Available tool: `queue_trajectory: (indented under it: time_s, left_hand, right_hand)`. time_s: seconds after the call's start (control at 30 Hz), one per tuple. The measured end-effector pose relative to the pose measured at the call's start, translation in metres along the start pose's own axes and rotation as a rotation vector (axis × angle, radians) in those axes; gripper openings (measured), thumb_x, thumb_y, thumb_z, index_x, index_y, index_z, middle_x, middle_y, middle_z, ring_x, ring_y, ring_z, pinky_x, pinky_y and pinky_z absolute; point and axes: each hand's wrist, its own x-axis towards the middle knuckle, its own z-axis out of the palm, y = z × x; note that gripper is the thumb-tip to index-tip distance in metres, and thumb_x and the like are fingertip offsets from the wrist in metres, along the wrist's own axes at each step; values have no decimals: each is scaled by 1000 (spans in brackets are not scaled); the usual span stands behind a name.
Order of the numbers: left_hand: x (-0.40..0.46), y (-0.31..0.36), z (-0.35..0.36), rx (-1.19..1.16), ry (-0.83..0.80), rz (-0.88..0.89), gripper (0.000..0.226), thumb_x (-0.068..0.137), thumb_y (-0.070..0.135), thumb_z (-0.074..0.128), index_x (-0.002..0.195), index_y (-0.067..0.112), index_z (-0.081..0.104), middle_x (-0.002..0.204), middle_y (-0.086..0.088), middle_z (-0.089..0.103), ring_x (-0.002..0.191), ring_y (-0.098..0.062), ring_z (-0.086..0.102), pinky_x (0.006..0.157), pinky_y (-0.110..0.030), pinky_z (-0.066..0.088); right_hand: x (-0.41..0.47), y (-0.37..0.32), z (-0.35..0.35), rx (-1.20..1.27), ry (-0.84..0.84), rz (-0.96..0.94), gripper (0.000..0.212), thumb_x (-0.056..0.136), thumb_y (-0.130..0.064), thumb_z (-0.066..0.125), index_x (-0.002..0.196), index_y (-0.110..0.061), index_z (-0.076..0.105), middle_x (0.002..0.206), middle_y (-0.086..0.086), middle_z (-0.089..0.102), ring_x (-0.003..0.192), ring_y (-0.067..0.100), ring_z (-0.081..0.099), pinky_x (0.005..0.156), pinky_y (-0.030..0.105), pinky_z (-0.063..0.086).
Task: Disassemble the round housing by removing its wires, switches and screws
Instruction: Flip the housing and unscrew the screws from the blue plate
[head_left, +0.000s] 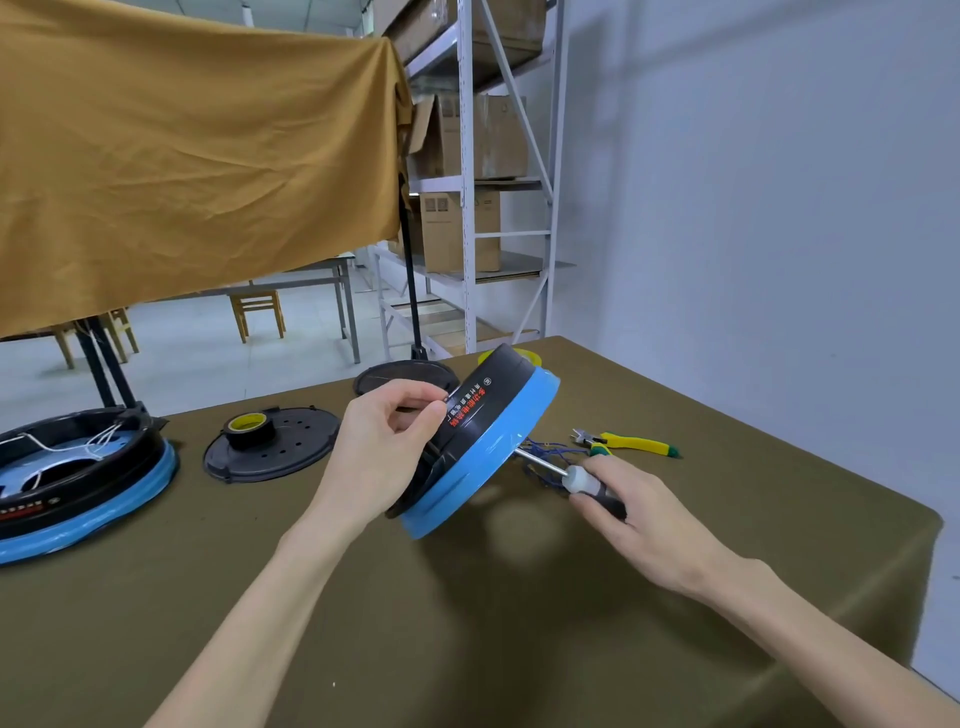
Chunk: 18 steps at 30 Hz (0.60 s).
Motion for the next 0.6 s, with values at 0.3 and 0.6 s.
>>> queue_trajectory:
  time_s: [0.3,0.6]
  left_hand:
    - [2,-6,-1,-44,94,-29,17,98,20,66,93,36,70,91,30,71,85,11,65,67,-3,47]
    - [9,-20,-21,-293,240,-228,14,101,23,65,109,26,75,103,2,79,101,-19,74,89,-39,60]
  right_hand:
    - [10,-12,-11,56,26,51,20,98,-51,44,104,-39,59,86,-17,59,77,13,56,66,39,51]
    - [50,-51,-34,-36,98,-58,20,90,-42,72,107,-38,62,87,-16,57,82,7,57,71,33,49]
